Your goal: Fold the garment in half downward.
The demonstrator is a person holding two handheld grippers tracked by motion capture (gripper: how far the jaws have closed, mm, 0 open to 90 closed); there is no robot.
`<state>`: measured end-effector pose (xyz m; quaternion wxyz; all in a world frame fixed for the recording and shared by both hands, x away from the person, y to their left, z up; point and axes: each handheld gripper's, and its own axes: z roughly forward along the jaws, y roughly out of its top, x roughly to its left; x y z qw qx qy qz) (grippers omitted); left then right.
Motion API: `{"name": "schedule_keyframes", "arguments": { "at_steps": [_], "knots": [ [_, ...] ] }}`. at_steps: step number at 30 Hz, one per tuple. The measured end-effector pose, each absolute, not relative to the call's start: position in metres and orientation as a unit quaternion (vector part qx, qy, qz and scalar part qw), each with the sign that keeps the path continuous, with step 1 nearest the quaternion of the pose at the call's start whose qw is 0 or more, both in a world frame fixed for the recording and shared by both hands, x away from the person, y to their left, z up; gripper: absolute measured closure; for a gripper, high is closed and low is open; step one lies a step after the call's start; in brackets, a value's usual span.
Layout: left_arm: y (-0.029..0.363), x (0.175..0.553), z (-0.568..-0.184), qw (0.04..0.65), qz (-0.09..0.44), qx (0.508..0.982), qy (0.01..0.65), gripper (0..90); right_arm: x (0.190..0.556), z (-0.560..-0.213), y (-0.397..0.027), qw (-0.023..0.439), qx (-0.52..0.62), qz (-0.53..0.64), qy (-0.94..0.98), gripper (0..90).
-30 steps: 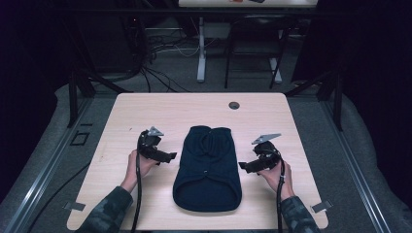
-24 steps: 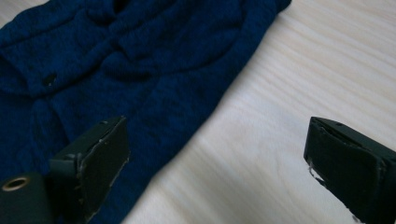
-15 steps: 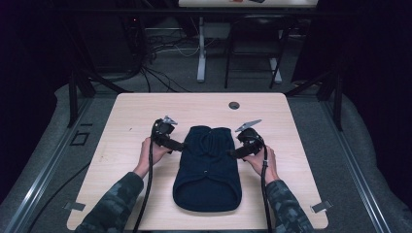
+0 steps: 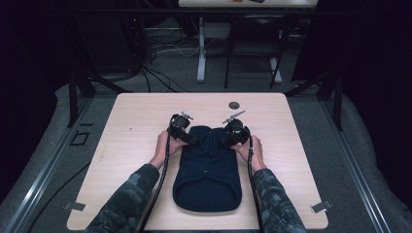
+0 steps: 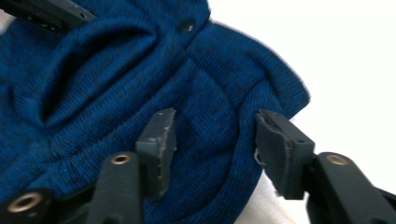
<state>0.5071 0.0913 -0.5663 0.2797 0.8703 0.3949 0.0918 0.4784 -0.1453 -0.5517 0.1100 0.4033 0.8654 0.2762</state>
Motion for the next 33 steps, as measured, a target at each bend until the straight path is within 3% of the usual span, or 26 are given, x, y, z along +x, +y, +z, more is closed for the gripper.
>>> {"name": "schedule_keyframes", "arguments": {
  "at_steps": [15, 18, 19, 20, 24, 33],
  "knots": [
    [0.095, 0.476, -0.570, 0.277, 0.105, 0.880, 0.370, 16.5, 0.451, -0.560, -0.141, 0.093, 0.386, 0.274, 0.876, 51.9],
    [0.097, 0.471, -0.569, 0.281, 0.099, 0.883, 0.362, 15.9, 0.449, -0.559, -0.140, 0.089, 0.379, 0.266, 0.882, 49.2],
    [0.098, 0.471, -0.568, 0.286, 0.093, 0.883, 0.359, 14.3, 0.449, -0.555, -0.142, 0.084, 0.377, 0.280, 0.879, 41.7],
    [0.102, 0.474, -0.565, 0.301, 0.096, 0.877, 0.361, 14.3, 0.448, -0.552, -0.144, 0.098, 0.373, 0.300, 0.872, 41.1],
    [0.106, 0.488, -0.555, 0.324, 0.092, 0.863, 0.377, 12.3, 0.458, -0.540, -0.149, 0.113, 0.375, 0.313, 0.865, 38.9],
    [0.092, 0.508, -0.558, 0.308, 0.089, 0.871, 0.371, 15.8, 0.489, -0.544, -0.149, 0.103, 0.400, 0.302, 0.859, 37.4]
  ]
}}
